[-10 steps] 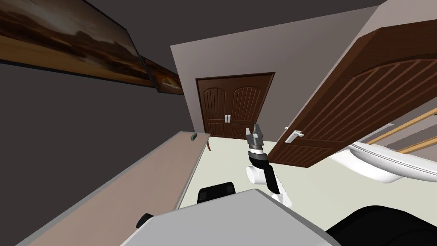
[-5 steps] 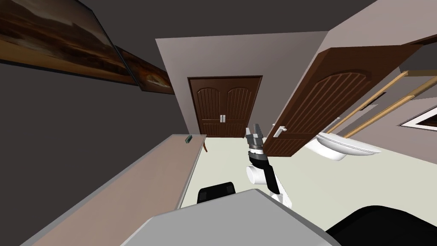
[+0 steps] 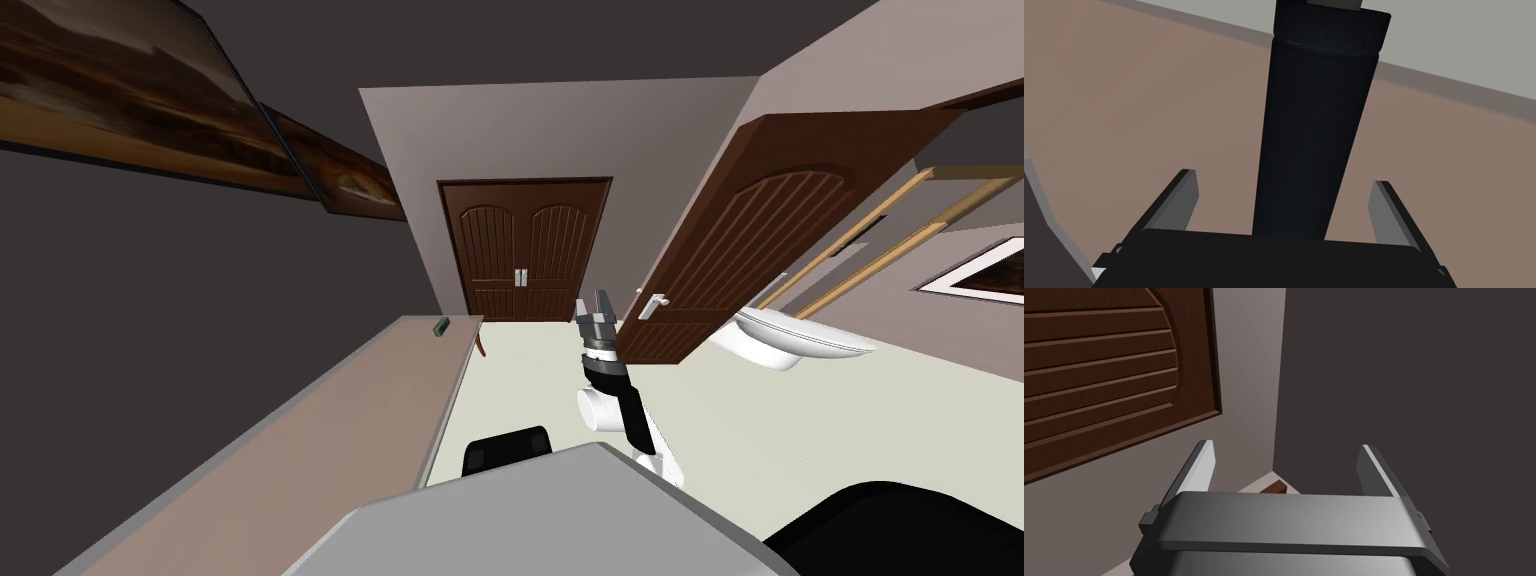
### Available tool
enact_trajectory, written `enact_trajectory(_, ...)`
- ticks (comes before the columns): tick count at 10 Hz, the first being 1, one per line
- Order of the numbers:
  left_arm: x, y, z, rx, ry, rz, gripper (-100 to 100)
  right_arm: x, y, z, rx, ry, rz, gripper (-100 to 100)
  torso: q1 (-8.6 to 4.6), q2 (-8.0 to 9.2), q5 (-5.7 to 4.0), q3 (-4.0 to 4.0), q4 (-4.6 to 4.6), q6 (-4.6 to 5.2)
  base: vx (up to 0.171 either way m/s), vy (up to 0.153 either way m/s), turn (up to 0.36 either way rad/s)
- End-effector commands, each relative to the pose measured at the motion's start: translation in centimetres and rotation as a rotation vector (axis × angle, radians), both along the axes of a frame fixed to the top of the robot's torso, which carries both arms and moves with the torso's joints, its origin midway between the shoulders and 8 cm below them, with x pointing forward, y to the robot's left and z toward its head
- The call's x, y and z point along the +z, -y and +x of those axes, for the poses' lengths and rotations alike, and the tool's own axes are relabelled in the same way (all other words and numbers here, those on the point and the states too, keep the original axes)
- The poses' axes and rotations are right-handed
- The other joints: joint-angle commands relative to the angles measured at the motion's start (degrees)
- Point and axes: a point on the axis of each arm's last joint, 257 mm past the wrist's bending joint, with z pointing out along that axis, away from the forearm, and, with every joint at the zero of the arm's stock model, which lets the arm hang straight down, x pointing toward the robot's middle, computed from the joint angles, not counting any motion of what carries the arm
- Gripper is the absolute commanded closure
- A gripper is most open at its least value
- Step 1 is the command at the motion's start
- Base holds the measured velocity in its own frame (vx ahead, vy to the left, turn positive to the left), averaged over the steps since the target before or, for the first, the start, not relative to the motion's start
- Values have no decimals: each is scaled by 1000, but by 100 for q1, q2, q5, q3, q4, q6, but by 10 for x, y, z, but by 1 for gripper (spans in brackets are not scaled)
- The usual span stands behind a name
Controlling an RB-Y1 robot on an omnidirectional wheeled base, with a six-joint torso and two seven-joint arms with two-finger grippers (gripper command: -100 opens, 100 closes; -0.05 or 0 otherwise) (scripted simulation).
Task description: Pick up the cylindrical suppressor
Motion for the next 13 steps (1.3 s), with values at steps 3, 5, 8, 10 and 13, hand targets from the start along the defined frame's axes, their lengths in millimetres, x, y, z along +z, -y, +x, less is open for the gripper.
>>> enact_trajectory(3,-6,8,3,1,1,2,100,0,0,0,0,0,0,0,-8,1,-2,0,0,-1,0,43,-25)
enact_trajectory(5,-6,8,3,-1,0,4,100,0,0,0,0,0,0,0,-23,1,-5,2,2,-4,0,0,0)
enact_trajectory(8,-6,8,3,0,0,3,0,0,0,0,0,0,0,0,-27,2,-8,2,1,-3,0,0,0)
enact_trajectory(10,5,-7,-2,-5,-2,3,100,0,0,0,0,0,0,0,-43,3,-15,1,-2,-9,-1,-62,61)
enact_trajectory(13,6,-10,-4,-5,-4,3,0,0,0,0,0,0,0,0,-47,4,-15,2,1,-4,-3,-36,13)
